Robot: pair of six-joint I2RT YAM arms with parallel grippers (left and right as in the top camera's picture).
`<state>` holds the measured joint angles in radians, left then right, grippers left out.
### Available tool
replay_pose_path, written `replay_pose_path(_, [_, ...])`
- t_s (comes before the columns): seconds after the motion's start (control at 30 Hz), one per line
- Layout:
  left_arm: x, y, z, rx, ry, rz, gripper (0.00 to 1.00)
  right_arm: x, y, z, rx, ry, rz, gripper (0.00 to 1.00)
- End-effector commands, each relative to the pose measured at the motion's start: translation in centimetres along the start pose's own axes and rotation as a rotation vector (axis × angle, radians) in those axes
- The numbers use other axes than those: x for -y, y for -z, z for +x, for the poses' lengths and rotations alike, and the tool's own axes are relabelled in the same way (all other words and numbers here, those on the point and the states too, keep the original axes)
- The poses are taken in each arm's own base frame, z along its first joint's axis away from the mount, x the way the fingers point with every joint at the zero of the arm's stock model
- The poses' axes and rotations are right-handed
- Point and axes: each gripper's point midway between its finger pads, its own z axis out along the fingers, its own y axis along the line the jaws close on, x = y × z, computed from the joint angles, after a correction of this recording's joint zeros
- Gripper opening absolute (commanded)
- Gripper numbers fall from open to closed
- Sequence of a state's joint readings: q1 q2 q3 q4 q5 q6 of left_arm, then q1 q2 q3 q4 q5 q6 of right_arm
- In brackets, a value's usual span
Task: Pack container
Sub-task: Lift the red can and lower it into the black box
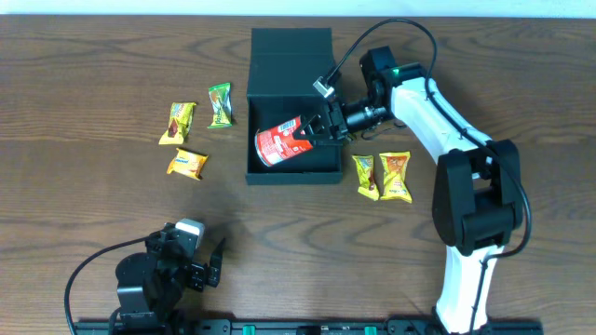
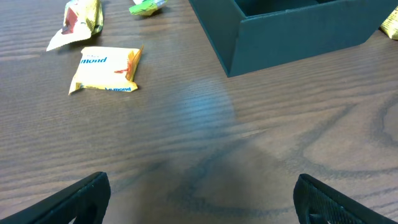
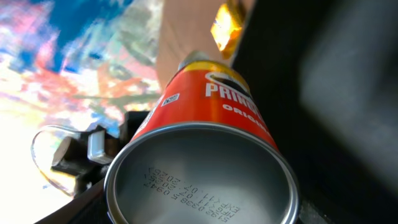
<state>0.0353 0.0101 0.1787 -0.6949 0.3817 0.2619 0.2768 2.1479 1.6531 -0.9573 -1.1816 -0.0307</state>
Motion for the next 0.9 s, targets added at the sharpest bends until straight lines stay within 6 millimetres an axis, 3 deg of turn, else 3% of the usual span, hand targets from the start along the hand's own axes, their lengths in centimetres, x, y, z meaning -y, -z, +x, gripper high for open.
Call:
replay_pose_path(0.0, [0.1,-0.1,0.2,-0.001,0.003,0.007,0.95,0.0,-1.0,-0.1,-0.006,-0.081,0.030,0.21])
replay_pose_path(0.23, [0.1,-0.1,0.2,-0.001,0.003,0.007,0.96,1.0,-1.8,-1.5,0.034,-0.140,0.111,0.25])
replay_pose_path(0.6, [0.1,-0.1,0.2,-0.001,0.003,0.007,0.95,1.6,-3.3,-0.7,0.019,-0.257,0.166,0.33])
replay_pose_path(0.63, [0.1,-0.1,0.2,-0.001,0.003,0.007,0.95,1.6,-3.4,-0.5,0.011,-0.266,0.171,0.35])
replay_pose_path(0.7, [0.1,-0.1,0.2,-0.001,0.003,0.007,0.95,1.6,-3.6,0.0,-0.001,-0.285,0.178,0.60])
replay_pose_path(0.87, [0.1,-0.1,0.2,-0.001,0.003,0.007,0.96,1.7,-3.6,0.6,-0.018,-0.318,0.183,0.72])
